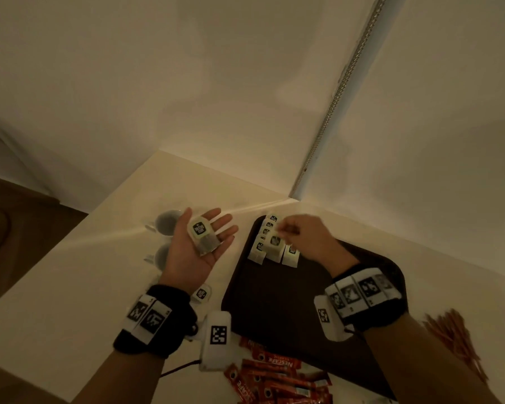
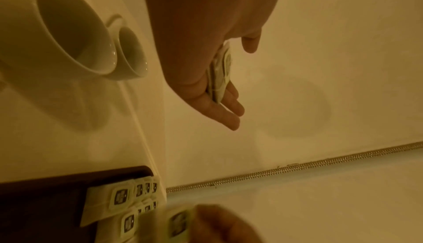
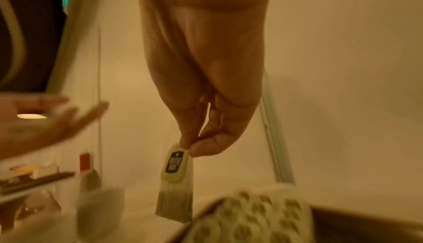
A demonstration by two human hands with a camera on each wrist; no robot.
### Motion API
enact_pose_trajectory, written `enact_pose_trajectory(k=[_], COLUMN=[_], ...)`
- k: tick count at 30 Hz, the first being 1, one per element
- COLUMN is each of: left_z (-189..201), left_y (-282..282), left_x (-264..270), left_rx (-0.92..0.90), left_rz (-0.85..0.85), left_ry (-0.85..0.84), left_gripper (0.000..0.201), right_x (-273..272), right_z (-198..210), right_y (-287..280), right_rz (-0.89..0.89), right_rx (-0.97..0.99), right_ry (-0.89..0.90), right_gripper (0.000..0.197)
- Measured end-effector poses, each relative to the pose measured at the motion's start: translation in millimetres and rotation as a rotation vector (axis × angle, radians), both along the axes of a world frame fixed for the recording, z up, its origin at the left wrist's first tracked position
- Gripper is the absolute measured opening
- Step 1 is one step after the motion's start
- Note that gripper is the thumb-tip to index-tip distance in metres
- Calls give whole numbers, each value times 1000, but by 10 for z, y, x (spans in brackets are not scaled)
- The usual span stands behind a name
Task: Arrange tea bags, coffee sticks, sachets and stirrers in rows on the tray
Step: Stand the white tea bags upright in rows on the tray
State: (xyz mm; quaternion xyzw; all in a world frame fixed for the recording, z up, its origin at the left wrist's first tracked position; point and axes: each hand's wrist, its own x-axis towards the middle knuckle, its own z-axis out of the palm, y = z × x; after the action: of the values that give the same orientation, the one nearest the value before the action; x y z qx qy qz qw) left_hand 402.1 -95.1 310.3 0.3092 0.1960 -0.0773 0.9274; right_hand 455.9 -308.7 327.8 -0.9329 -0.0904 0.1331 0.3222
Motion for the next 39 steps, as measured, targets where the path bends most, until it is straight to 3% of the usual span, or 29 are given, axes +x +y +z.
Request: enact_pose_trajectory(k=[5, 9, 14, 21, 26, 29, 31, 35, 39], left_z=[26, -30, -56, -54, -52, -2, 63, 202, 242], left_y=[45, 61, 82, 63, 35, -26, -80, -134, -93], left_x=[31, 47, 72, 114, 157, 181, 184, 181, 161], left_rx=[48, 69, 99, 86, 144, 233, 287, 387, 565], left_rz=[-25, -25, -13, -89, -223, -300, -340, -316, -111], left_ry=[-9, 1, 6, 1, 35, 25, -12, -156, -435], left_gripper=[49, 47, 48, 66, 81, 84, 82, 66, 27], right_x=[33, 130, 279, 391, 389, 258, 153, 101, 81], right_z=[-674, -971, -1150, -1220, -824, -296, -52, 267, 666], right_y=[-69, -93, -130, -125, 73, 360, 523, 625, 586], right_rz=[12, -58, -239, -254, -235, 31, 231, 305, 313], right_rx=[-115, -172, -75, -66, 134, 370, 368, 364, 328], right_ry=[213, 156, 97, 89, -179, -291, -347, -484, -586], right_gripper=[18, 13, 6, 8, 13, 12, 14, 11, 10])
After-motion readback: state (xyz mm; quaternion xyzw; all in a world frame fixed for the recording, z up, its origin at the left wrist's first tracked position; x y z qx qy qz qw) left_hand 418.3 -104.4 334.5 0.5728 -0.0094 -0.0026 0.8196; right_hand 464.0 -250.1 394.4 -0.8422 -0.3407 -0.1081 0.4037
